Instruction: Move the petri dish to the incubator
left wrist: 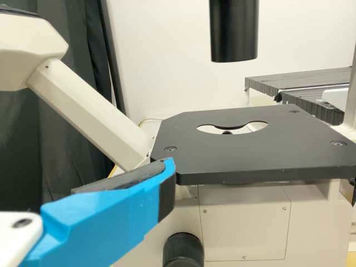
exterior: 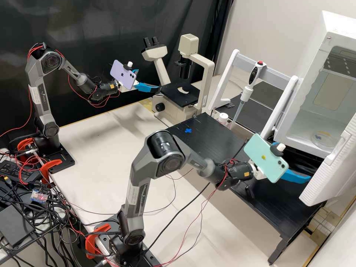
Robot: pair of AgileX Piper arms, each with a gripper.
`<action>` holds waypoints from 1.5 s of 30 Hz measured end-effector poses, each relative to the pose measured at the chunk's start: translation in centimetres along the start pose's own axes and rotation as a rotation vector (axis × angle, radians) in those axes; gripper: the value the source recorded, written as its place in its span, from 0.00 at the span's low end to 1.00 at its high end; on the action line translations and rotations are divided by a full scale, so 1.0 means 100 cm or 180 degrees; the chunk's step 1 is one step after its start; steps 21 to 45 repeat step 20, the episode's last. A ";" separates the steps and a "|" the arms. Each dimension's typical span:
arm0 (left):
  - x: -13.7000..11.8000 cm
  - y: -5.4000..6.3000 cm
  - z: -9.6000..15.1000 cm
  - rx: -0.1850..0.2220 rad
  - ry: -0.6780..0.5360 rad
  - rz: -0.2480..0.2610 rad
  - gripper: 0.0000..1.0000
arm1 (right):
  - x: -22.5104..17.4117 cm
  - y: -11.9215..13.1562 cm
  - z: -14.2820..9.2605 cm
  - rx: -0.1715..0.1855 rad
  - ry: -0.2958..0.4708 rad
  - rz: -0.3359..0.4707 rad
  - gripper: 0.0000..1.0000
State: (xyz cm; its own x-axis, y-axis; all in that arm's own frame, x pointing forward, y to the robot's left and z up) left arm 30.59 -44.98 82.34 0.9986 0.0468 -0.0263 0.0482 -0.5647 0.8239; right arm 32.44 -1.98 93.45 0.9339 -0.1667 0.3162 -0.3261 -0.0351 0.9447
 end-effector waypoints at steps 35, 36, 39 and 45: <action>0.000 0.000 0.000 0.0000 0.0000 0.0000 1.00 | -0.139 -0.029 -0.031 0.0219 0.0955 -0.0253 1.00; 0.000 0.000 0.000 0.0000 0.0000 0.0000 1.00 | -0.139 -0.029 -0.031 0.0219 0.0955 -0.0253 1.00; 0.000 0.000 0.000 0.0000 0.0000 0.0000 1.00 | -0.139 -0.029 -0.031 0.0219 0.0955 -0.0253 1.00; 0.000 0.000 0.000 0.0000 0.0000 0.0000 1.00 | -0.139 -0.029 -0.031 0.0219 0.0955 -0.0253 1.00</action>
